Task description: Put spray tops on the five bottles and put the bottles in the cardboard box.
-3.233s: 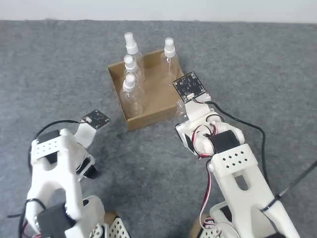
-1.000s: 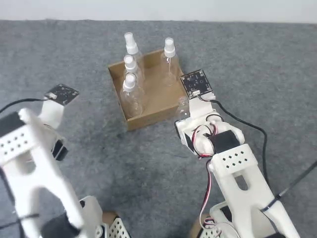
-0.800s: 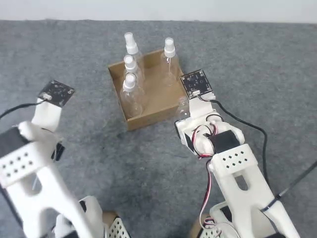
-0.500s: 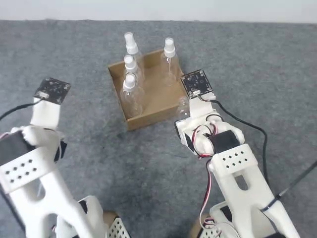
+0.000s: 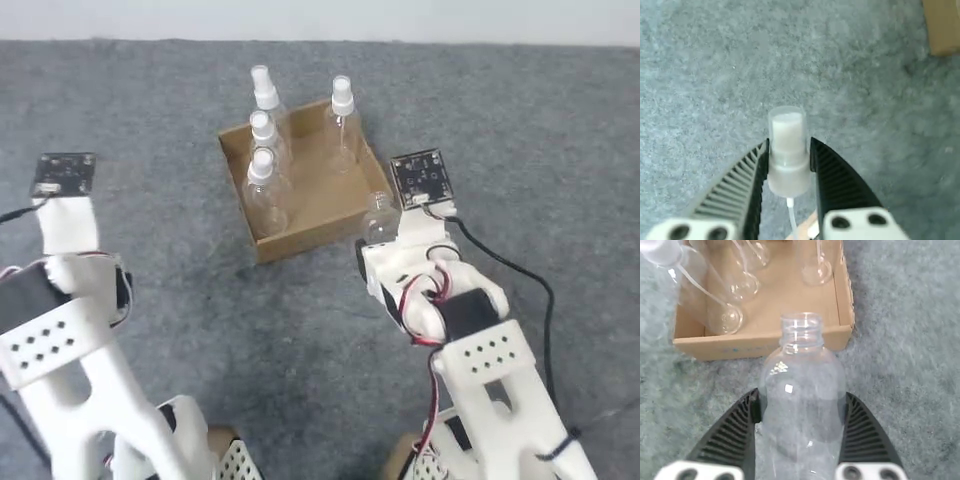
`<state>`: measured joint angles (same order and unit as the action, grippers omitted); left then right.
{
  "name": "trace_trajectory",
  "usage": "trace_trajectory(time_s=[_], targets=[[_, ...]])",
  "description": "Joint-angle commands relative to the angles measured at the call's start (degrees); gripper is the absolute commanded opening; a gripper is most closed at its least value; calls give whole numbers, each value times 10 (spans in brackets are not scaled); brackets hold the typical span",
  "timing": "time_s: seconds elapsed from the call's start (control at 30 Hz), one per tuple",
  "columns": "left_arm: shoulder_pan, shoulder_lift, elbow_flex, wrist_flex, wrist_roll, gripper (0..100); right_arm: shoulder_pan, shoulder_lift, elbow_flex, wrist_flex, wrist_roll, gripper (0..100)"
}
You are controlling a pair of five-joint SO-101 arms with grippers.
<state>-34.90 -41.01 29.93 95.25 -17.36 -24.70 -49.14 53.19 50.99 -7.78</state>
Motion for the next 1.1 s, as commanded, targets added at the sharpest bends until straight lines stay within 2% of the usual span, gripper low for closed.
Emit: trace_trajectory(time_s=[0.0,0.2,0.33,0.53,0.8,1.07], targets=[[4,-28,-23,-29,48,13,-9,-50,2,-15,-5,69],[4,-131,-15,-52,81,13,-19,-84,18,-15,-5,69],[4,-197,25,-92,113,13,-20,-94,25,-20,-5,69],[4,-260,78,-109,144,13,-20,-95,45,-52,-5,69],[6,-309,80,-139,247,13,-21,-95,67,-87,-5,69],[66,-342,93,-142,353,13,-21,-95,67,-82,-5,69]])
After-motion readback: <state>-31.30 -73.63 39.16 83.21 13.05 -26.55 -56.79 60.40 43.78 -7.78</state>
